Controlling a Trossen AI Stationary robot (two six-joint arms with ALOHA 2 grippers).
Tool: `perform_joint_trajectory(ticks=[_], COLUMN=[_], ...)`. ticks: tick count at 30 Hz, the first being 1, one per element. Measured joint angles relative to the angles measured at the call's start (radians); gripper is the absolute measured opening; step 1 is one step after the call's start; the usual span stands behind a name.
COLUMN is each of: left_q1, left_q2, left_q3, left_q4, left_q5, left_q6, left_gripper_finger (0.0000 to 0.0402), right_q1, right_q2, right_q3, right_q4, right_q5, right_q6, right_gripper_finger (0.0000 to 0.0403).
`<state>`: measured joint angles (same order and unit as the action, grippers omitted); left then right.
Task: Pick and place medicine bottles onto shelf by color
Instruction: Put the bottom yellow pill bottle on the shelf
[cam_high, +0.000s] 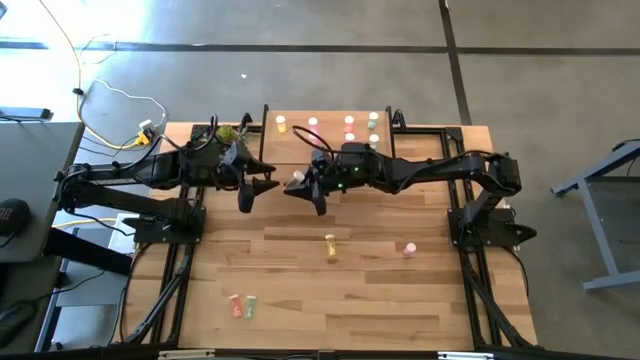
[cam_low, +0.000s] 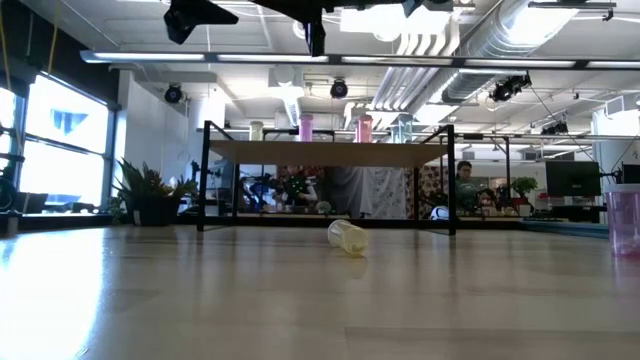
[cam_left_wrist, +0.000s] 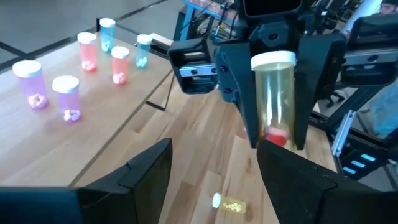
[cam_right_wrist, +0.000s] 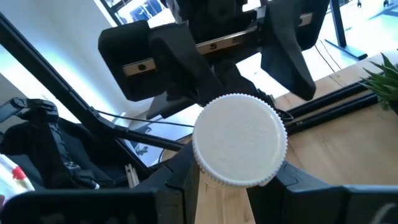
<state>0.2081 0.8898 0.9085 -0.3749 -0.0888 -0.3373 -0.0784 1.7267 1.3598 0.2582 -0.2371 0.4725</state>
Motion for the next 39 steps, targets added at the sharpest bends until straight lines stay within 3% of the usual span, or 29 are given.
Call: perform_joint_trajectory(ticks=[8, 15, 24, 32, 39], left_q1=[0.0, 0.0, 0.0, 0.0, 0.0], left_q2=[0.0, 0.015, 0.111, 0.184, 0.221], left_q3=[0.0, 0.0, 0.0, 0.0, 0.0], left_q4=[0.095, 0.131, 0.139, 0.159, 0.176], left_q5=[0.005, 0.116, 0.188, 0.342, 0.35], left_q6=[0.0, -0.01, -0.114, -0.13, -0.133], left_gripper_finger=[0.0225, 0.0225, 0.0225, 0.0225, 0.0225], right_q1=[0.0, 0.003, 0.046, 0.055, 0.06], right_q2=[0.0, 0.0, 0.0, 0.0, 0.001], right_q3=[0.0, 0.0, 0.0, 0.0, 0.0], right_q4=[-0.038, -0.117, -0.177, -0.209, -0.214], right_q5=[-0.04, -0.096, -0.063, -0.024, -0.024], right_q6=[0.043, 0.044, -0.002, 0.0, 0.018], right_gripper_finger=[0.0094, 0.0094, 0.0094, 0.0094, 0.0094])
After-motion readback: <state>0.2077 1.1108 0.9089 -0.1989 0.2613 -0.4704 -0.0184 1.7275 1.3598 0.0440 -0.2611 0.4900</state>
